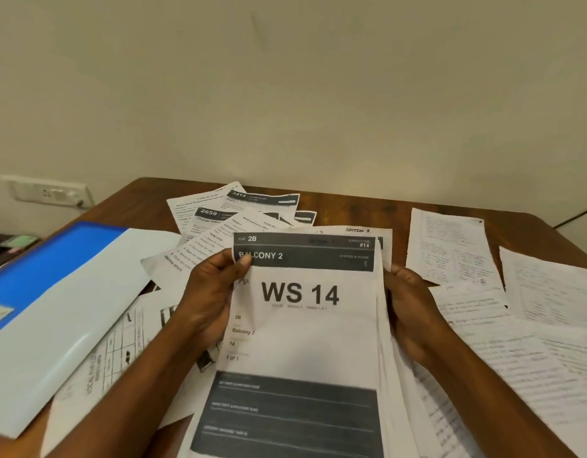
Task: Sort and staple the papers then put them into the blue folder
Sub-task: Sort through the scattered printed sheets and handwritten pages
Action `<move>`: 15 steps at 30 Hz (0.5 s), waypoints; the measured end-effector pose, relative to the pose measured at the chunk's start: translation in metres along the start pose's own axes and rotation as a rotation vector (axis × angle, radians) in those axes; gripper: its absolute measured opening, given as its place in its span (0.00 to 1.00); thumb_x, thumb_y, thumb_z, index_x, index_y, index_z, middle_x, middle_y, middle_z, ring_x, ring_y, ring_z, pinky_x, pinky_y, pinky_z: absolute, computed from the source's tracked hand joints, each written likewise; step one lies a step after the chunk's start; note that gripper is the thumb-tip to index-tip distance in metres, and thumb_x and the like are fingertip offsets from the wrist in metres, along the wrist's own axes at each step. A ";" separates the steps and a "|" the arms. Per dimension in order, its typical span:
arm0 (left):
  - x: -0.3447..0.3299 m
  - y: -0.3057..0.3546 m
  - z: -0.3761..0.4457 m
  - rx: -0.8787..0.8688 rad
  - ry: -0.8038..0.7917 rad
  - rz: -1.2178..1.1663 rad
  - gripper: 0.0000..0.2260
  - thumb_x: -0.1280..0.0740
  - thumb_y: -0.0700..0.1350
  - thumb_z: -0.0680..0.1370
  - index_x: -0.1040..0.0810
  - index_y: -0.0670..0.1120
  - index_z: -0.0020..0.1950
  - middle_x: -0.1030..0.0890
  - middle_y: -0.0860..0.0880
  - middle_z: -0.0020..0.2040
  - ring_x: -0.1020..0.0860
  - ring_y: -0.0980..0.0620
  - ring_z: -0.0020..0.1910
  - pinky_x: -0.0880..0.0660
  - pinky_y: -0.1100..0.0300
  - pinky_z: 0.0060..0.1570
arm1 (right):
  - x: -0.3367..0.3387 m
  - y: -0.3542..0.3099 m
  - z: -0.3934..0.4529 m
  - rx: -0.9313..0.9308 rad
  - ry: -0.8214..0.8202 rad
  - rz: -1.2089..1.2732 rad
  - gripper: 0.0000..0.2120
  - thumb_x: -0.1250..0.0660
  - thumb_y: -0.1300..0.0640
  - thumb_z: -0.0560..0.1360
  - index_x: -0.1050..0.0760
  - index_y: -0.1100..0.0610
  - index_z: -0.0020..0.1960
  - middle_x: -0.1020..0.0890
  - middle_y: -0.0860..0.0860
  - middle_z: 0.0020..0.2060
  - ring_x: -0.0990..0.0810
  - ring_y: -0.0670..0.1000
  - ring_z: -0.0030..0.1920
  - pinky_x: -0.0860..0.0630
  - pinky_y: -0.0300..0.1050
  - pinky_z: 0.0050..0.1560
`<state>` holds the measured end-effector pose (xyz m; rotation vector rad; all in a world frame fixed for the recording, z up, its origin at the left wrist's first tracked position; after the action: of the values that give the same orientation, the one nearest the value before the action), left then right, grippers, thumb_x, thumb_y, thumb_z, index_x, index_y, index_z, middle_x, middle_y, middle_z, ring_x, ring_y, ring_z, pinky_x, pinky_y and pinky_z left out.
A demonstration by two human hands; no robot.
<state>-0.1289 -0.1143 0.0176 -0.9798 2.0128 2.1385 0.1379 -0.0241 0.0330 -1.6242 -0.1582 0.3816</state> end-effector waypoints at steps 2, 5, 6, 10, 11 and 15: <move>0.000 0.001 0.003 -0.023 0.032 0.032 0.15 0.31 0.40 0.81 0.20 0.40 0.67 0.14 0.42 0.61 0.15 0.38 0.59 0.16 0.42 0.54 | -0.001 0.007 0.006 -0.053 -0.082 0.040 0.19 0.28 0.40 0.72 0.16 0.53 0.55 0.12 0.56 0.52 0.11 0.59 0.48 0.16 0.58 0.52; -0.001 -0.001 0.005 -0.060 0.081 0.070 0.14 0.30 0.41 0.81 0.19 0.43 0.67 0.14 0.44 0.61 0.15 0.39 0.59 0.18 0.39 0.59 | -0.002 0.019 0.010 -0.092 -0.160 0.071 0.32 0.26 0.28 0.66 0.17 0.46 0.61 0.15 0.54 0.61 0.12 0.57 0.53 0.17 0.58 0.55; 0.000 -0.002 0.004 -0.067 0.104 0.079 0.13 0.29 0.41 0.81 0.19 0.44 0.66 0.14 0.45 0.61 0.15 0.39 0.58 0.19 0.37 0.60 | -0.002 0.022 0.011 -0.074 -0.149 0.082 0.38 0.28 0.24 0.65 0.21 0.44 0.67 0.17 0.53 0.65 0.14 0.59 0.57 0.18 0.62 0.59; 0.002 -0.007 0.002 -0.069 0.177 0.092 0.14 0.27 0.40 0.79 0.19 0.42 0.64 0.13 0.46 0.58 0.13 0.41 0.56 0.19 0.35 0.59 | -0.015 0.015 0.000 0.042 -0.138 0.010 0.28 0.32 0.32 0.75 0.24 0.48 0.69 0.14 0.45 0.59 0.13 0.49 0.53 0.16 0.43 0.48; 0.003 -0.007 0.002 -0.066 0.194 0.091 0.14 0.26 0.40 0.79 0.19 0.42 0.64 0.12 0.46 0.57 0.13 0.41 0.55 0.19 0.36 0.59 | -0.014 0.012 -0.001 0.099 -0.084 -0.054 0.21 0.31 0.40 0.77 0.23 0.48 0.66 0.13 0.40 0.55 0.13 0.46 0.51 0.18 0.37 0.43; 0.004 -0.011 0.004 -0.049 0.217 0.127 0.18 0.24 0.41 0.77 0.22 0.46 0.66 0.12 0.47 0.56 0.12 0.44 0.52 0.17 0.38 0.57 | -0.010 0.012 -0.001 0.152 0.036 -0.297 0.17 0.25 0.53 0.75 0.24 0.48 0.61 0.15 0.41 0.55 0.15 0.48 0.52 0.20 0.32 0.42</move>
<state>-0.1289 -0.1104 0.0063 -1.1681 2.1836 2.2421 0.1271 -0.0292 0.0226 -1.4307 -0.3311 0.1321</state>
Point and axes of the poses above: each hand's wrist, its own z-axis towards the middle knuckle, its own x-axis out of the back of the hand, y = z × x, the point moved 5 cm from there along z, towards the middle knuckle
